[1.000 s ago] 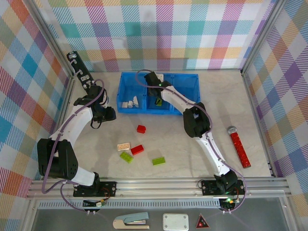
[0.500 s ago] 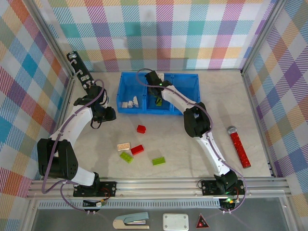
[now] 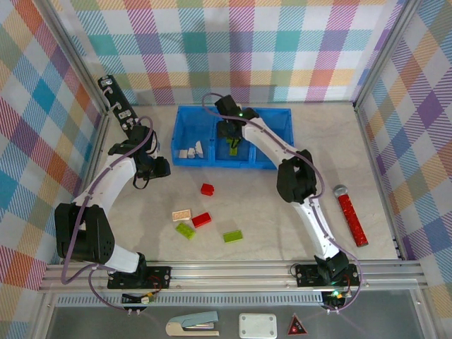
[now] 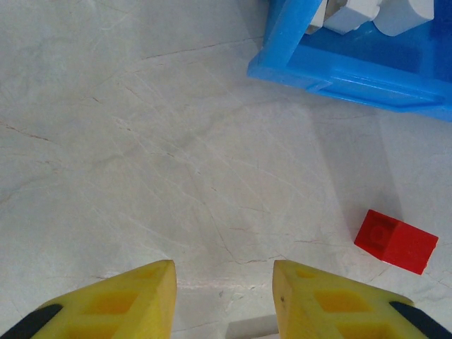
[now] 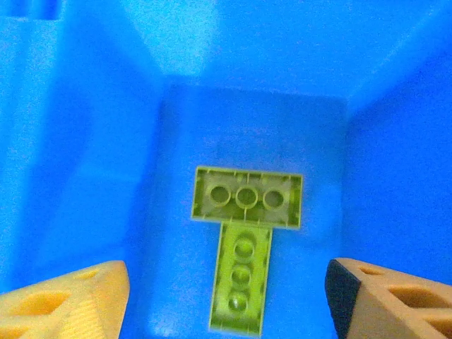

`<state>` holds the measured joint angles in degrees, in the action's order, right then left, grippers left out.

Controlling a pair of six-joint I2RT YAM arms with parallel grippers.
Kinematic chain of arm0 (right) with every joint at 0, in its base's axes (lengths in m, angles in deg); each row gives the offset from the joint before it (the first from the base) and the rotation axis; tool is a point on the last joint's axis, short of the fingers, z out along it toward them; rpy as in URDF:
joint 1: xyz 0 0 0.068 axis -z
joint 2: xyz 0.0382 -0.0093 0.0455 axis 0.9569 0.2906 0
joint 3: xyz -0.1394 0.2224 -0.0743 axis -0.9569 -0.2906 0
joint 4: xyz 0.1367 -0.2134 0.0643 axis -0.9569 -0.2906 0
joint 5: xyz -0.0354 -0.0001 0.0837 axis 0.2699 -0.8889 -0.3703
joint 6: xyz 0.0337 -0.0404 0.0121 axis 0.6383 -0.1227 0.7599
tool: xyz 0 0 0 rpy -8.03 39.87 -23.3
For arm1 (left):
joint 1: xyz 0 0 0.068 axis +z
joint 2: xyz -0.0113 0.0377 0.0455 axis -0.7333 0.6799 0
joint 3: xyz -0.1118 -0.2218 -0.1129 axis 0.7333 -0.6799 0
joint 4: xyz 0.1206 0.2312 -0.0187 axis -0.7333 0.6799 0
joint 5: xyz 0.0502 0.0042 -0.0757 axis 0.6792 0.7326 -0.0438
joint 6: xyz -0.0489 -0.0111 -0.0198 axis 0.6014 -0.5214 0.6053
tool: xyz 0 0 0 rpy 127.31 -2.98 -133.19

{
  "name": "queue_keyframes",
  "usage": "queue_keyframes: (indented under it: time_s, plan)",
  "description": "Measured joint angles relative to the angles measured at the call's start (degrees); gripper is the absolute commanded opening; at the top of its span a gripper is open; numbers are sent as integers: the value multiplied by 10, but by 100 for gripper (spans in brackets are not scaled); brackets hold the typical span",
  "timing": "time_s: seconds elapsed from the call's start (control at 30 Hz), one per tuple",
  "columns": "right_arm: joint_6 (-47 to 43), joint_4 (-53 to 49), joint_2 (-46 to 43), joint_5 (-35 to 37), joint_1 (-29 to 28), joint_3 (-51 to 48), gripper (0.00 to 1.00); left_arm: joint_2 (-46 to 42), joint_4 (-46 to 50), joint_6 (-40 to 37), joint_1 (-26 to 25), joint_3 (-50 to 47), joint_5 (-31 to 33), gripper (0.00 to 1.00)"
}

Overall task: Sort the legos into containers by color
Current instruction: Place the lego in the container, then pick up the lego from the center of the table.

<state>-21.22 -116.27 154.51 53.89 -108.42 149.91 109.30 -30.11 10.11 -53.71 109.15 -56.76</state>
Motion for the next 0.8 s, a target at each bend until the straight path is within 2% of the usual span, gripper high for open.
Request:
queue_keyframes:
  time_s: [0.33,0.8]
  plan:
    - [-29,-77,-111,-77,-17,-86,71,4,0,-2,0,0,-3,41]
    - [-287,-71,-177,-213,-38,-193,71,7,-2,-4,1,0,-7,41]
